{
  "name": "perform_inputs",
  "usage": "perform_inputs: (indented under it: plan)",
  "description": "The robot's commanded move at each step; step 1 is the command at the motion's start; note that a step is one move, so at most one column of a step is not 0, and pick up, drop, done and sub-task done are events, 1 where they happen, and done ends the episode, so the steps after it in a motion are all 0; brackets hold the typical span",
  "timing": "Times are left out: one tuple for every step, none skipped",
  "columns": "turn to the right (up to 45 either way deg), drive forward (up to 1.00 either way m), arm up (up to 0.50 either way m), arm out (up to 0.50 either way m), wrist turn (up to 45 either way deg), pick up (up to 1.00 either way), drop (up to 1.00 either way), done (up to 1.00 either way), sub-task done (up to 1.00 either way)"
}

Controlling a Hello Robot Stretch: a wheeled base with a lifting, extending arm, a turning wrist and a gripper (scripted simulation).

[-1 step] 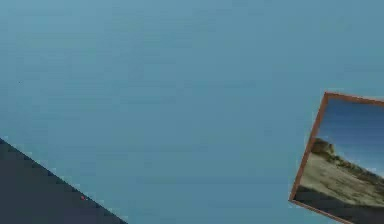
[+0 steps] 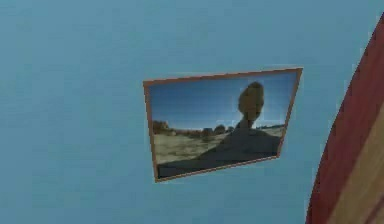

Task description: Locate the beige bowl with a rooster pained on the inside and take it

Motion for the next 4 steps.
perform_inputs:
  plan:
    - [45.0, 0.0, 0.0, 0.0, 0.0, 0.0, 0.0, 0.0, 0.0]
    - [45.0, 0.0, 0.0, 0.0, 0.0, 0.0, 0.0, 0.0, 0.0]
    - [12.0, 0.0, 0.0, 0.0, 0.0, 0.0, 0.0, 0.0, 0.0]
    - [3.0, 0.0, 0.0, 0.0, 0.0, 0.0, 0.0, 0.0, 0.0]
